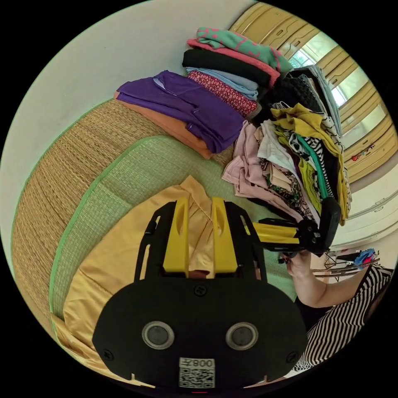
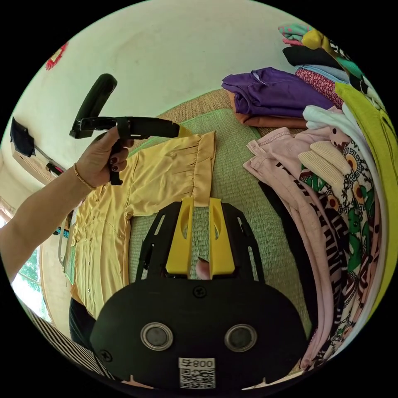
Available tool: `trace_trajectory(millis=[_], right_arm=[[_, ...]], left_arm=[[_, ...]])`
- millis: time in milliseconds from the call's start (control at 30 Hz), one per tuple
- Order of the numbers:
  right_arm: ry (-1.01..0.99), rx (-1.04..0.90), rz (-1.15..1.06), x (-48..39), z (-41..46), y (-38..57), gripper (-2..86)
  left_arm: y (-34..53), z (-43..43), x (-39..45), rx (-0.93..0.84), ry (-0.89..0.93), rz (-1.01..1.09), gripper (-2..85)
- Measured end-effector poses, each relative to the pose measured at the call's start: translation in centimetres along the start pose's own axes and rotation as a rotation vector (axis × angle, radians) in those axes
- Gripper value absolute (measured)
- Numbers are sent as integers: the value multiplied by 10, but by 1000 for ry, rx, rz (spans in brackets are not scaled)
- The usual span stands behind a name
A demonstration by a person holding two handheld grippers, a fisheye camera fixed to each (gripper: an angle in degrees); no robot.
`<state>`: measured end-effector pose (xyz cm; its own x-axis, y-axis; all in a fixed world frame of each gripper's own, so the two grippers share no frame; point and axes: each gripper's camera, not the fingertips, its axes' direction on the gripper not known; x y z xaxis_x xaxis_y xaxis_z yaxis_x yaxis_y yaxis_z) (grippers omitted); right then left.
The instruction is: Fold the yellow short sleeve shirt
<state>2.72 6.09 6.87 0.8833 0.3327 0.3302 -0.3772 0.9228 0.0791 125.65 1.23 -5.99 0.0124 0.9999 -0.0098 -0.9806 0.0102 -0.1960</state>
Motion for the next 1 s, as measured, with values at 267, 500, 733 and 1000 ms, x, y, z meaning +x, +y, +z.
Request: trace_trajectory(millis=[267,500,733,1000], right_arm=[[-103,-14,31,32,3,15,18],[-96,-15,16,40,5,26,4],[-115,67,-37,35,-9,35,1],[-579,121,-194,20,-13,32,1]], left_arm=[[-77,11,33,-143,-197,-21,70],[-95,-16,51,-121,-240,11,18],[-77,-76,43,14,-130,0,9],[-5,-150,10,154,-46,-53,7]])
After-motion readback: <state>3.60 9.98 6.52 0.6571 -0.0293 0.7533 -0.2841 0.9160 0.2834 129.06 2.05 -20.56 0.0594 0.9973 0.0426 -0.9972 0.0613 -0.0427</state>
